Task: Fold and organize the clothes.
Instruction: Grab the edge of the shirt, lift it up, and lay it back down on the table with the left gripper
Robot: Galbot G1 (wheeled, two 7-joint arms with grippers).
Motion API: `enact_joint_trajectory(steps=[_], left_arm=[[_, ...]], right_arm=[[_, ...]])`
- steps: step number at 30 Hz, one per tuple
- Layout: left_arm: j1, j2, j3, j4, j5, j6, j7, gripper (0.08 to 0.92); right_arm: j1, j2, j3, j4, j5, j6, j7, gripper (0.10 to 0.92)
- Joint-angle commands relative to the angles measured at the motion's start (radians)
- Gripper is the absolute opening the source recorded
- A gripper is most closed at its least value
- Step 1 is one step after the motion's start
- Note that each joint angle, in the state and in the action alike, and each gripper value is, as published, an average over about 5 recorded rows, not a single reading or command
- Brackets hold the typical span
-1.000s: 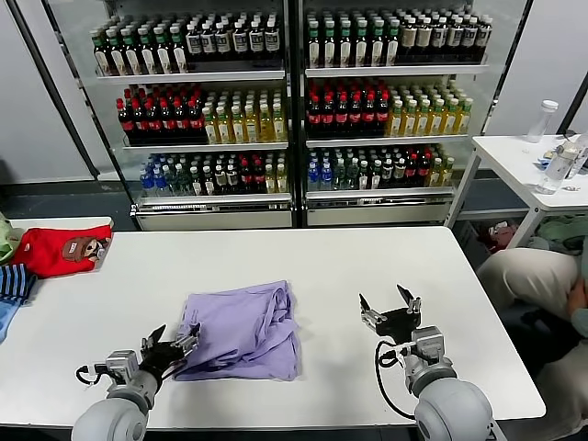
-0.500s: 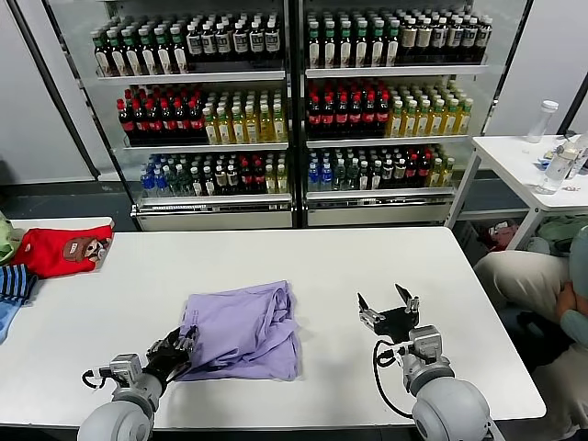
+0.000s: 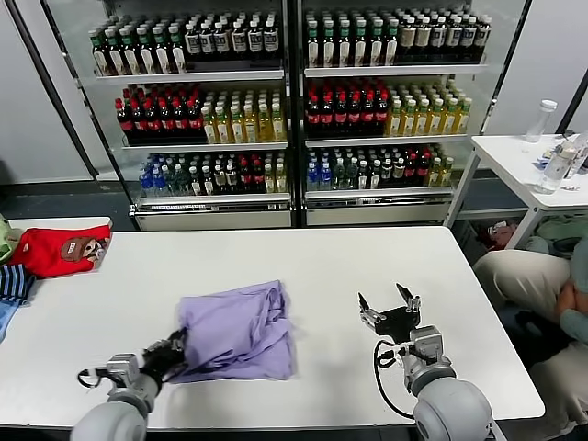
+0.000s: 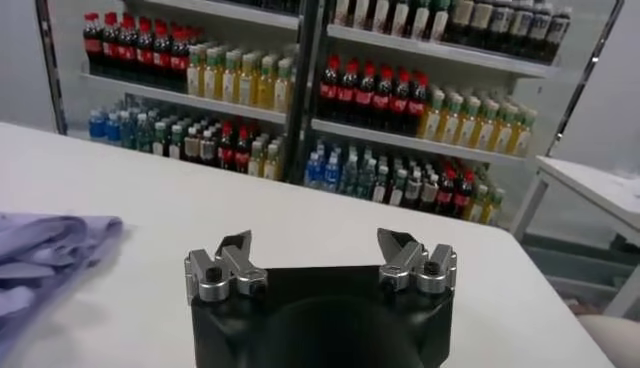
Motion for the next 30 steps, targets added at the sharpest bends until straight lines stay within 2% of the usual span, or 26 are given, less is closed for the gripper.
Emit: enact_joint_trajectory(steps=[1,4,7,9,12,15,20,25,30], left_arm=[[0.082,0.229,-0.432,-0.119,0.043,0.035,0.135,0.1],[0.147,0.323,-0.579,-0.049,0.044,0.035,0.24,0.1],[0.184,0.396,-0.658,0.011,0.041,0.035,0.308,0.1],[0.181,0.42,-0.659,0.012,0.031,0.036,0.32,0.1],[0.151,0.394,-0.565,-0.078,0.014,0.036,0.292,0.1],[0.12,0.295,-0.349,-0.217,0.014,0.037,0.237,0.1],[0.073,0.019,0.143,-0.36,0.146,0.037,0.19,0.1],[0.02,-0.184,0.43,-0.342,0.214,0.037,0.156,0.1],[-0.05,-0.337,0.555,-0.208,0.241,0.034,0.087,0.1]], right_arm=[[0.002,0.001,-0.003,0.002,0.0,0.001,-0.001,0.823],[0.001,0.003,-0.003,0.004,0.001,0.004,-0.002,0.823],[0.0,0.005,-0.001,0.006,0.002,0.009,-0.004,0.823],[-0.002,0.005,0.0,0.007,0.002,0.012,-0.004,0.823],[-0.007,0.007,0.003,0.011,0.001,0.013,-0.004,0.823],[-0.02,0.005,0.01,0.02,-0.001,0.013,-0.003,0.823],[-0.043,0.0,0.024,0.032,-0.007,0.012,-0.002,0.823],[-0.06,0.004,0.027,0.036,-0.016,0.012,-0.002,0.823],[-0.07,0.005,0.031,0.034,-0.019,0.013,-0.002,0.823]])
